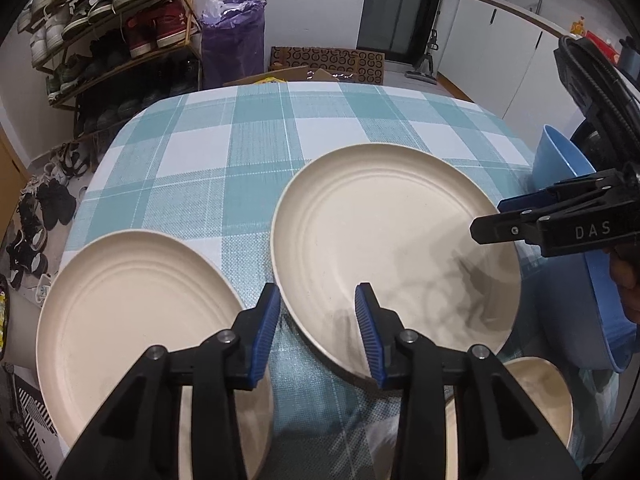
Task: Organize plates and bowls
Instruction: 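Lift the large cream plate off the table with both grippers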
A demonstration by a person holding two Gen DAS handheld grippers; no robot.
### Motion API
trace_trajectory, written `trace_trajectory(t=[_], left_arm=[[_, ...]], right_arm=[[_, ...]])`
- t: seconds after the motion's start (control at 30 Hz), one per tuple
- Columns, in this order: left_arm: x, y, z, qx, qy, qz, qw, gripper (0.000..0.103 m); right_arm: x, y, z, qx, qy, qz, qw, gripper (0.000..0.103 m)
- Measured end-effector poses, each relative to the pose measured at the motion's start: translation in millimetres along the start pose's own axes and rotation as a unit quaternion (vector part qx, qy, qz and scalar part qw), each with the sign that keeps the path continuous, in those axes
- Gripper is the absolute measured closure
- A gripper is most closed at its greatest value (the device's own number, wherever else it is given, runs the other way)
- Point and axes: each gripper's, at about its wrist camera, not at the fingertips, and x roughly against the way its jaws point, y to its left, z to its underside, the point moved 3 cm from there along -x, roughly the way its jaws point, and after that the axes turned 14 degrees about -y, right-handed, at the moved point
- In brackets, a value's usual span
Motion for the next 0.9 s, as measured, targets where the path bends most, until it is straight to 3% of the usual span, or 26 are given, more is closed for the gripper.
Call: trace_trajectory(t=[0.4, 0.7, 0.9], left_arm=[[-6.8, -3.8, 5.7, -0.004, 0.021, -0.003, 0.9998, 0.065], [-6.7, -5.2, 5.6, -0.004, 0.021, -0.014, 0.9997, 0.068], [-5.0, -4.4, 5.5, -0.003, 0.018, -0.016, 0.9997, 0.072]], right_arm=[[-7.5, 2.2, -0.3, 0.008, 0.004, 0.005, 1.000, 0.045], [-8.2, -0.6, 0.7, 0.021, 0.004, 0.031, 0.999, 0.066], [-5.8, -3.8, 2.3, 0.028, -0.001, 0.044, 0.999, 0.073]])
